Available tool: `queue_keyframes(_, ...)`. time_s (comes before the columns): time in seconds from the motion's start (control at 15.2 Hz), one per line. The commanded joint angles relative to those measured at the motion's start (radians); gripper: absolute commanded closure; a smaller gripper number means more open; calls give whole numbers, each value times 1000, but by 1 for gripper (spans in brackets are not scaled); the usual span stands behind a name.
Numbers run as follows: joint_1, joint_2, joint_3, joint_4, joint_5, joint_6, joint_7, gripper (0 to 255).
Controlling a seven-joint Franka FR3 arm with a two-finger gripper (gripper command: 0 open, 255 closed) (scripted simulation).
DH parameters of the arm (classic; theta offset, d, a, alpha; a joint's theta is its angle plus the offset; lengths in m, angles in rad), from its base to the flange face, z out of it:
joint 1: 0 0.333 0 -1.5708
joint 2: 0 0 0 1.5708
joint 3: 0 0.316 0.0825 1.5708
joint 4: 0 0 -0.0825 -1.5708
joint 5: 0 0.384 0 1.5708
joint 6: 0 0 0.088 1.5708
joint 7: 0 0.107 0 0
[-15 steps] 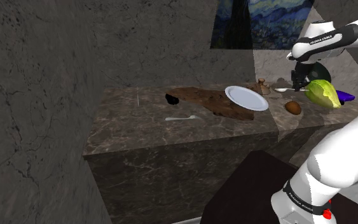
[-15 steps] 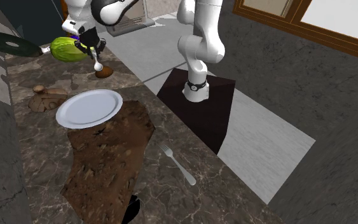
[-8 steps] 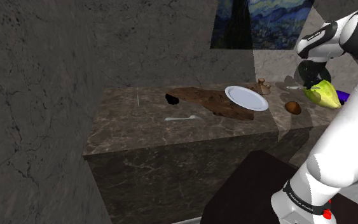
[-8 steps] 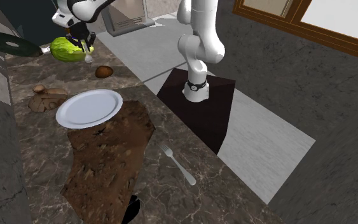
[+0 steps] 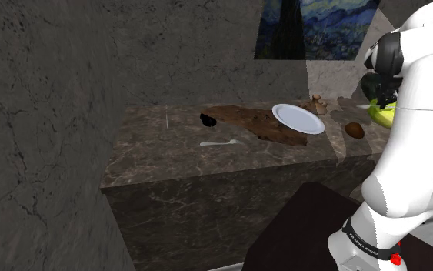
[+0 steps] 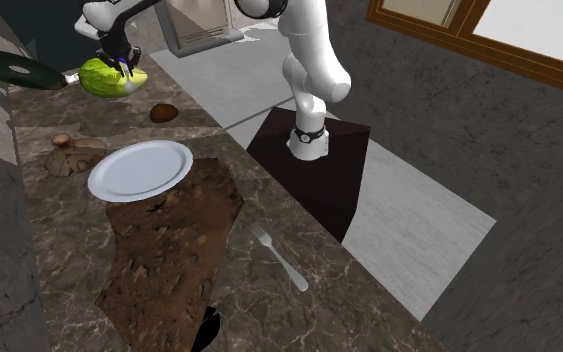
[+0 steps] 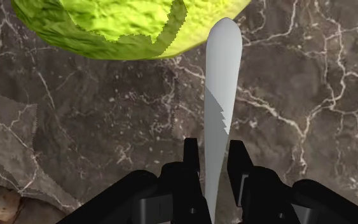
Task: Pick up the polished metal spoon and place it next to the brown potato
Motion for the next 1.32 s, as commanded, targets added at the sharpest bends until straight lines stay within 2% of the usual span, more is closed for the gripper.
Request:
queue_keyframes(0.0, -9, 14, 10, -13, 15, 23, -8, 255)
queue_keyframes(1.25, -78, 130, 107, -129, 139, 227, -71, 255)
